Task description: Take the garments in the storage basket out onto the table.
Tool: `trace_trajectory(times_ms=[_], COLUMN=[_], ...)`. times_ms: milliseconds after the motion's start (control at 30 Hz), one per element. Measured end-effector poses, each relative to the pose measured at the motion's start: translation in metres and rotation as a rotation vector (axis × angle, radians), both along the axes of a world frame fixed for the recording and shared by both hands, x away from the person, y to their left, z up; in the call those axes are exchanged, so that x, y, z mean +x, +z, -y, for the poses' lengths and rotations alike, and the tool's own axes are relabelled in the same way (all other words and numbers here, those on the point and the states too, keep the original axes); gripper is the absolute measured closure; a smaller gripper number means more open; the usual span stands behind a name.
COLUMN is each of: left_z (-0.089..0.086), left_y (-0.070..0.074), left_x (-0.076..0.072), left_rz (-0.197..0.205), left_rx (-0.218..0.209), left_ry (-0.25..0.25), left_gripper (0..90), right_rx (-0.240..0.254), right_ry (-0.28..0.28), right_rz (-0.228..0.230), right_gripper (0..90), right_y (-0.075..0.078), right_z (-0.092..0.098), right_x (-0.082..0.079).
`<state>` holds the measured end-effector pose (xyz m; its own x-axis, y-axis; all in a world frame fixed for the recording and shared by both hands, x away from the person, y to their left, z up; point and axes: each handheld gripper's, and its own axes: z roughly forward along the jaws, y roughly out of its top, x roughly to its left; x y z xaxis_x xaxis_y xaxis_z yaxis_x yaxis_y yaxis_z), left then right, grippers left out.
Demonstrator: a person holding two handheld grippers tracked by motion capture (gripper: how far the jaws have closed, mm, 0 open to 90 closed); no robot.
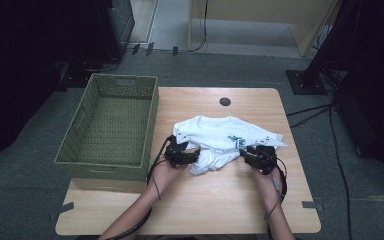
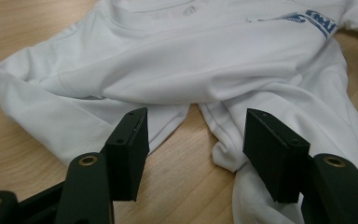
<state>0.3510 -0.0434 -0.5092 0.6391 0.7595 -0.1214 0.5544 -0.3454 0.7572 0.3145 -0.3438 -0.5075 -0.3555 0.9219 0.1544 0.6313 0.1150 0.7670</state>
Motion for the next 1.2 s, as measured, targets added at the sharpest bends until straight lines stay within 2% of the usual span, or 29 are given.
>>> trace_trajectory(times_ms=[200, 267, 367, 433, 500, 600, 867, 1133, 1167, 1200], left_z=[0.000, 0.001, 0.003, 0.003, 0.002, -0.001, 0.003, 0.010, 0.011, 0.012], left_y=[-0.003, -0.003, -0.004, -0.005, -0.005, -0.005, 0.003, 0.002, 0.002, 0.001], left_x=[-0.003, -0.004, -0.005, -0.005, -0.003, -0.001, -0.007, -0.010, -0.010, -0.010], left_rz=[0.001, 0.029, 0.074, 0.050, 0.016, 0.005, 0.032, 0.013, 0.007, -0.004], left_rx=[0.013, 0.018, 0.053, 0.049, 0.020, 0.003, 0.003, 0.006, 0.005, 0.009], left_ry=[-0.025, -0.043, -0.062, -0.053, -0.048, -0.051, -0.077, -0.101, -0.106, -0.110], left_gripper=[39.9, 39.9, 39.8, 38.7, 38.9, 42.7, 42.0, 43.4, 44.7, 49.9], right_rx=[-0.004, -0.008, -0.005, -0.008, -0.008, -0.008, -0.010, -0.019, -0.019, -0.017], right_ry=[0.012, 0.019, 0.032, 0.036, 0.038, 0.039, 0.044, 0.059, 0.061, 0.061], right_rz=[-0.010, -0.008, -0.009, -0.015, -0.013, -0.011, -0.010, -0.013, -0.015, -0.014], right_gripper=[60.0, 59.0, 58.3, 58.1, 58.2, 58.0, 54.9, 51.3, 50.9, 50.8], right_y=[-0.003, -0.004, -0.006, -0.008, -0.008, -0.007, -0.006, -0.007, -0.008, -0.008], right_z=[-0.005, -0.006, -0.009, -0.011, -0.011, -0.012, -0.016, -0.023, -0.024, -0.025], right_x=[-0.002, -0.001, -0.001, 0.000, 0.000, -0.001, -0.009, -0.008, -0.008, -0.008])
